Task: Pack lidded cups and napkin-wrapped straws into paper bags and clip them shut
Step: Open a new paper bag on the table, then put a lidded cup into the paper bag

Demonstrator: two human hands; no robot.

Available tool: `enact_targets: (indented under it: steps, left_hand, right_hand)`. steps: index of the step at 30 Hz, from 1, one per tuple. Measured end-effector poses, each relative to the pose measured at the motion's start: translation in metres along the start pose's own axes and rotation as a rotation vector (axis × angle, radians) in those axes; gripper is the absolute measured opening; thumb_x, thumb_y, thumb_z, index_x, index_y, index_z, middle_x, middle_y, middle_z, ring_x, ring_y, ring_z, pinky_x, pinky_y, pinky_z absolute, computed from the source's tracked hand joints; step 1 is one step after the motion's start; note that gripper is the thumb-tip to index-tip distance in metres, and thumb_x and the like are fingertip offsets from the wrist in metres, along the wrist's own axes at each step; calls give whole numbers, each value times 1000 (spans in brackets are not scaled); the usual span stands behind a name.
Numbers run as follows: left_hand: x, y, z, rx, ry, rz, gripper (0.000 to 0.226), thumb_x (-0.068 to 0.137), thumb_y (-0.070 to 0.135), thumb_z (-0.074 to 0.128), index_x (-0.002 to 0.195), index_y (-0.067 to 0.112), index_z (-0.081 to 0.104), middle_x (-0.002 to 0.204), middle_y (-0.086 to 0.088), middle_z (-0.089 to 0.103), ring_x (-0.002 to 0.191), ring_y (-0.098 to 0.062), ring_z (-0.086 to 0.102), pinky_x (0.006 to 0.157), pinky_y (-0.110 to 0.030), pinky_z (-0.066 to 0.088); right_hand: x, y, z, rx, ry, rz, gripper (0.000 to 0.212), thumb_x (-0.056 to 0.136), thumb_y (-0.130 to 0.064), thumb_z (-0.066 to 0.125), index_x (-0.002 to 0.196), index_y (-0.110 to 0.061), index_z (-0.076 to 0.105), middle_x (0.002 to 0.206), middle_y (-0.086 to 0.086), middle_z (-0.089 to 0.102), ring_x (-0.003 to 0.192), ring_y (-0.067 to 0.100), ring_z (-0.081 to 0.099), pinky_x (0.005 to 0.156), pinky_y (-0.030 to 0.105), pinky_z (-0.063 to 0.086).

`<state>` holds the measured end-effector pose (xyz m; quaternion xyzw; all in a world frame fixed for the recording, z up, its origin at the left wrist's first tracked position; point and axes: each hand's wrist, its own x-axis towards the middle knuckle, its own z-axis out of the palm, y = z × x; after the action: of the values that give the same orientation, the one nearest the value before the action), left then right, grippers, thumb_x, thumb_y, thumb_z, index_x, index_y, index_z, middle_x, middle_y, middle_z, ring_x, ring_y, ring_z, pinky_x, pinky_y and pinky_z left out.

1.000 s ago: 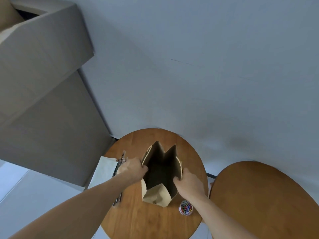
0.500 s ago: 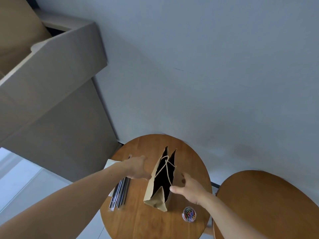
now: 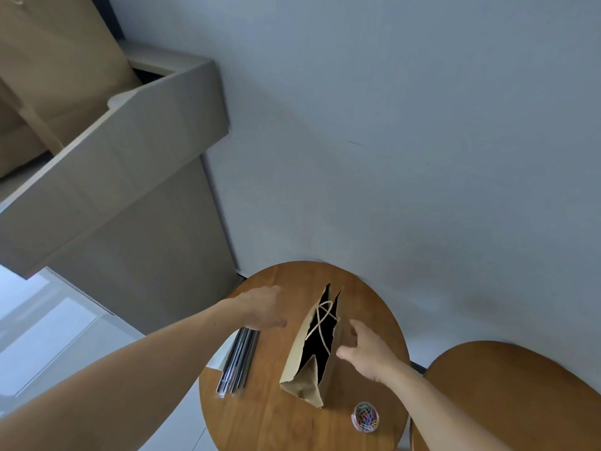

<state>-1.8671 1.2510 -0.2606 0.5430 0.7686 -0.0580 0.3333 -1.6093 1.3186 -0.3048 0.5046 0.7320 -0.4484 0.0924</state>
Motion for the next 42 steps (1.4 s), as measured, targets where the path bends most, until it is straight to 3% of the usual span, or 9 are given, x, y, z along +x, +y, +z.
enact_targets:
  steps: [5, 10, 19, 23, 27, 32, 36, 39, 42]
  left_hand:
    - [-6, -4, -23, -23, 36, 28, 84, 84, 45, 60, 154, 22, 20, 152, -3, 40, 130, -24, 48, 102, -38, 45]
    - [-16, -14, -90, -48, 187, 89, 74, 89, 45, 58, 152, 22, 27, 154, -1, 38, 137, -23, 41, 111, -37, 37]
    - [-82, -82, -276, 22, 560, 191, 70, 90, 48, 58, 150, 28, 29, 152, 3, 39, 137, -22, 39, 109, -38, 35]
    - [-115, -142, -343, 1, 717, 162, 66, 88, 47, 60, 147, 28, 37, 146, 3, 46, 130, -21, 47, 100, -31, 37]
    - [-128, -210, -374, -76, 755, 92, 63, 88, 46, 62, 144, 27, 41, 140, 4, 53, 125, -19, 52, 98, -30, 39]
    - [-124, -264, -365, -86, 699, 60, 65, 87, 49, 61, 143, 24, 43, 139, 3, 54, 125, -17, 51, 100, -29, 41]
    - [-123, -287, -354, -91, 666, 59, 64, 88, 48, 60, 144, 24, 42, 139, 4, 55, 126, -17, 51, 101, -29, 41]
    - [-125, -299, -353, -107, 657, 69, 64, 89, 47, 60, 145, 24, 41, 140, 3, 54, 127, -17, 50, 101, -29, 41]
    - [-125, -305, -351, -127, 643, 77, 64, 89, 46, 60, 146, 24, 40, 141, 3, 53, 127, -18, 50, 102, -30, 41]
  right_hand:
    - [1, -9, -18, -54, 84, 10, 69, 92, -35, 57, 153, -27, 26, 159, -3, 29, 142, 21, 35, 111, 36, 39]
    - [12, -60, -65, -59, 381, -53, 51, 94, -25, 56, 143, -17, 45, 147, 3, 47, 131, 20, 47, 105, 33, 40]
    - [28, -285, -117, -124, 576, -354, 45, 93, -26, 62, 136, -16, 54, 142, 2, 50, 127, 19, 50, 102, 32, 37]
    - [29, -401, -123, -180, 612, -510, 45, 92, -28, 63, 134, -15, 55, 138, 3, 54, 125, 19, 51, 101, 29, 37]
    - [36, -510, -108, -247, 616, -685, 45, 90, -33, 63, 131, -16, 59, 135, 3, 59, 124, 20, 54, 101, 31, 40]
    - [76, -600, -78, -607, 443, -651, 72, 78, -55, 67, 139, -20, 50, 140, 0, 54, 124, 21, 53, 97, 35, 45]
    - [110, -628, -64, -892, 273, -451, 106, 42, -76, 68, 135, -29, 45, 129, -3, 58, 104, 21, 57, 89, 39, 50]
    - [130, -639, -66, -881, 168, -400, 131, 36, -77, 73, 150, -29, 29, 145, -4, 46, 117, 21, 53, 90, 36, 48]
    - [143, -640, -64, -813, 137, -420, 132, 35, -73, 77, 151, -35, 26, 151, -8, 39, 126, 21, 49, 96, 37, 47]
